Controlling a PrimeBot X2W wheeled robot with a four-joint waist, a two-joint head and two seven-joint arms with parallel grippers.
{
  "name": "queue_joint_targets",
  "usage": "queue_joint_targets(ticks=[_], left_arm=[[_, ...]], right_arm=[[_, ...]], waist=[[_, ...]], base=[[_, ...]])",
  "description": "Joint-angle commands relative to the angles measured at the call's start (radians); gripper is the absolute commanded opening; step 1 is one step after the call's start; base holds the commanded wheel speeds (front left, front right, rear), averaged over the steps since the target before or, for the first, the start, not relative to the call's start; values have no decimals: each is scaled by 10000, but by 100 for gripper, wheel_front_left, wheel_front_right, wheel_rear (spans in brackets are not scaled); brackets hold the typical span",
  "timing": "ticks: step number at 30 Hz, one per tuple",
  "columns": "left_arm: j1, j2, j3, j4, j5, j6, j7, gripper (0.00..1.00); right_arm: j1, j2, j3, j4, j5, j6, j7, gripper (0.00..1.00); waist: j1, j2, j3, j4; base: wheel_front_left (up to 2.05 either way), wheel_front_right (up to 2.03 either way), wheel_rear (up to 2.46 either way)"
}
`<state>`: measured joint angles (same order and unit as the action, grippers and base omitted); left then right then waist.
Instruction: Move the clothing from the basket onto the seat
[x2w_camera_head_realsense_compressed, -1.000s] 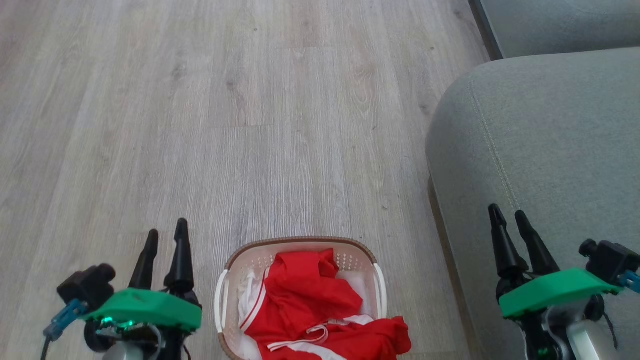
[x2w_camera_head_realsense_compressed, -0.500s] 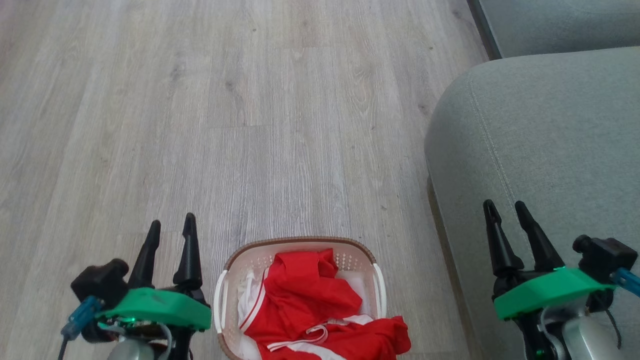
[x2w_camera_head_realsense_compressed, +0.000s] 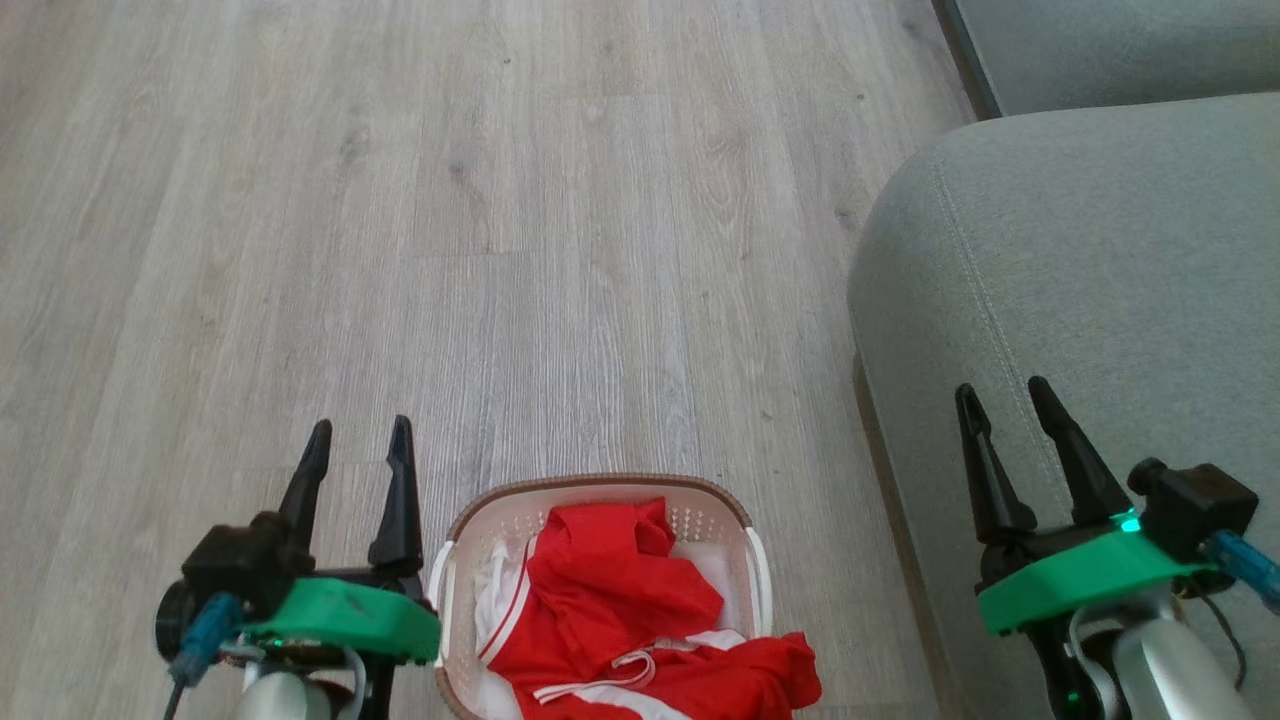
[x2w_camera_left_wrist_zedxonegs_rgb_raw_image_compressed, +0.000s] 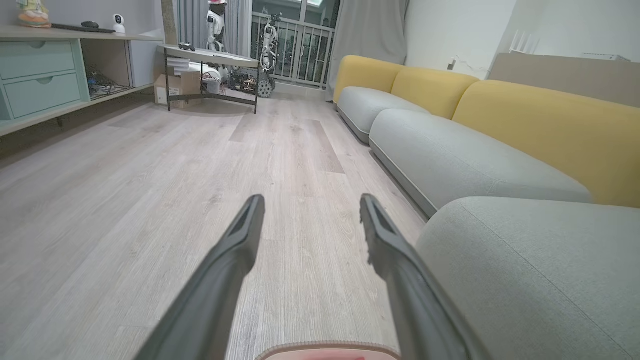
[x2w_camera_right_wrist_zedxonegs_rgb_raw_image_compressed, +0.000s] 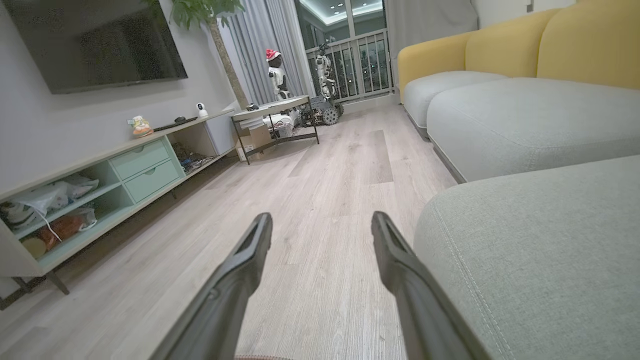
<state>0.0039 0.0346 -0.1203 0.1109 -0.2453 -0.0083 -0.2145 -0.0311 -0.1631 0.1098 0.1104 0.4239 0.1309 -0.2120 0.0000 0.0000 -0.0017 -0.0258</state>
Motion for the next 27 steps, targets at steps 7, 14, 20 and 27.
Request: queue_joint_targets(ticks=[7, 14, 20, 27], left_arm=[[-469, 152, 107, -554, 1077, 124, -350, 100], [-468, 156, 53, -617, 1581, 170, -473, 100], [-471, 156, 72, -601, 1560, 163, -473, 100], [-481, 156, 83, -590, 1496, 150, -473, 100]], right_arm=[[-454, -244, 338, -499, -968, -2, -373, 100], [-459, -268, 417, -564, -1386, -2, -498, 100], [-459, -256, 408, -555, -1355, -2, -498, 100], [-473, -253, 399, -541, -1326, -2, -498, 100]], waist=[[0, 0, -5, 1], [0, 0, -12, -2], [0, 0, -13, -1], [0, 0, -20, -2]], base=[[0, 0, 0], [0, 0, 0], [0, 0, 0], [0, 0, 0]])
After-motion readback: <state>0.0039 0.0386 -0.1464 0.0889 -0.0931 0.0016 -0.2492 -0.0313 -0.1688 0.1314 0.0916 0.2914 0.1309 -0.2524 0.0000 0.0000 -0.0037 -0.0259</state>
